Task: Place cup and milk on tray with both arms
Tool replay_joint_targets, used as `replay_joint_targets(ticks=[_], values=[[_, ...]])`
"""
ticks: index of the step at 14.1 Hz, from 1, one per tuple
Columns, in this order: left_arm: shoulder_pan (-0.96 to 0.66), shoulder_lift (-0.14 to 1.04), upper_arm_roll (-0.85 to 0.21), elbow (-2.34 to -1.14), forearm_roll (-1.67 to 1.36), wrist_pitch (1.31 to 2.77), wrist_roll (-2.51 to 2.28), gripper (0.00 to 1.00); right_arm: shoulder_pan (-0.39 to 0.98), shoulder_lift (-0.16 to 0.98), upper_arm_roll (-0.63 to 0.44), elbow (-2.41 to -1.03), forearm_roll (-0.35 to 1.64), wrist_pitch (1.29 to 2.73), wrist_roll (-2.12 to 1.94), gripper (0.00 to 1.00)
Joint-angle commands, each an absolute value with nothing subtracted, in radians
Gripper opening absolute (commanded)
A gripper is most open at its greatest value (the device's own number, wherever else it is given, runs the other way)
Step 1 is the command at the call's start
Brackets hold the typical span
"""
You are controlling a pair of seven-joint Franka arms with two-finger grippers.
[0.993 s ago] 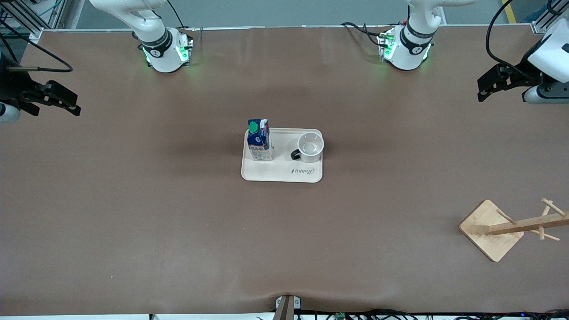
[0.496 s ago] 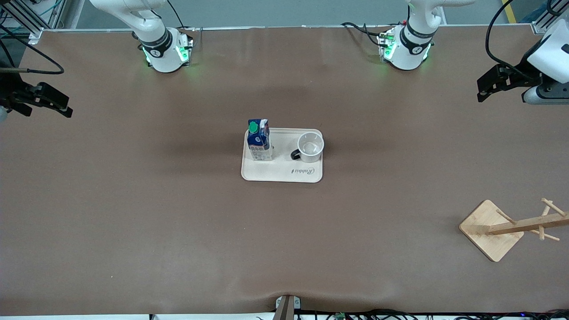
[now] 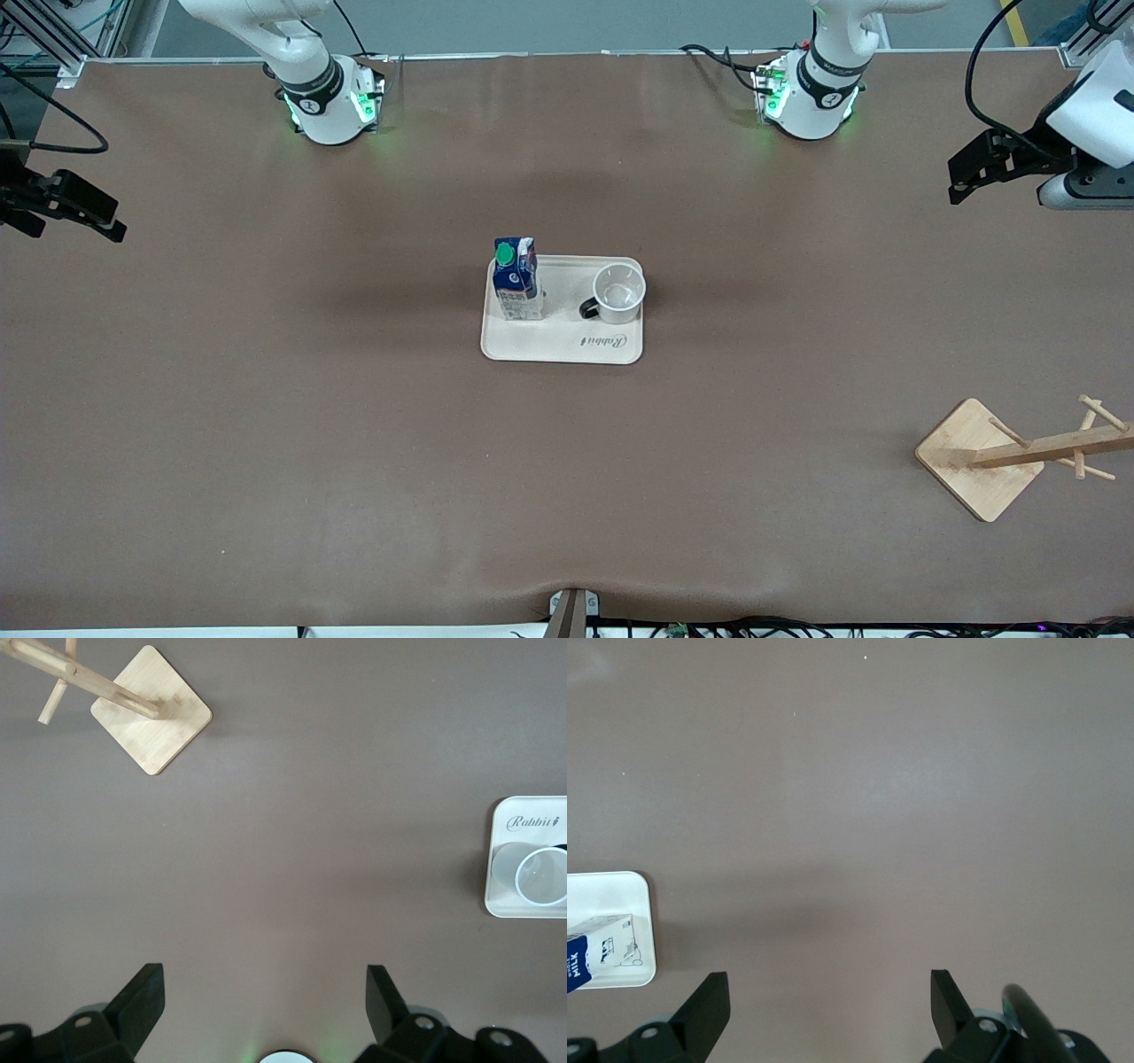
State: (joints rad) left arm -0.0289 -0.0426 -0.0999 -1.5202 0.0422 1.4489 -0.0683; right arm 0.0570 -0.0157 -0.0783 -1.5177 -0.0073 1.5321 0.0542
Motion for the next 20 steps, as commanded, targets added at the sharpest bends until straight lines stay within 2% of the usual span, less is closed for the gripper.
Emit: replay_joint_targets(ticks=[1,4,12,20], values=[[-0.029,-0.034,-0.106,-1.505,0.038,1.45,-0.074,1.0,0.049,-0.04,-0.072,-1.546,-0.026,1.546,0.074,1.0],[-0.028,-0.028,-0.106,-1.505,0.04,1.45,-0.074,1.0,0.054,-0.04,-0.068,-1.546,-0.025,1.549,0.231,1.0],[-0.026,-0.028,-0.106,-1.505,0.038,1.45,-0.074,1.0,0.051,-0.037,-0.067,-1.545,-0.026,1.555,0.244,1.0],[-0.026,-0.028,-0.106,-1.505,0.034,1.45,-0.074,1.0,0.012,-0.034,-0.078,-1.546,-0.02,1.562,0.018,1.0]])
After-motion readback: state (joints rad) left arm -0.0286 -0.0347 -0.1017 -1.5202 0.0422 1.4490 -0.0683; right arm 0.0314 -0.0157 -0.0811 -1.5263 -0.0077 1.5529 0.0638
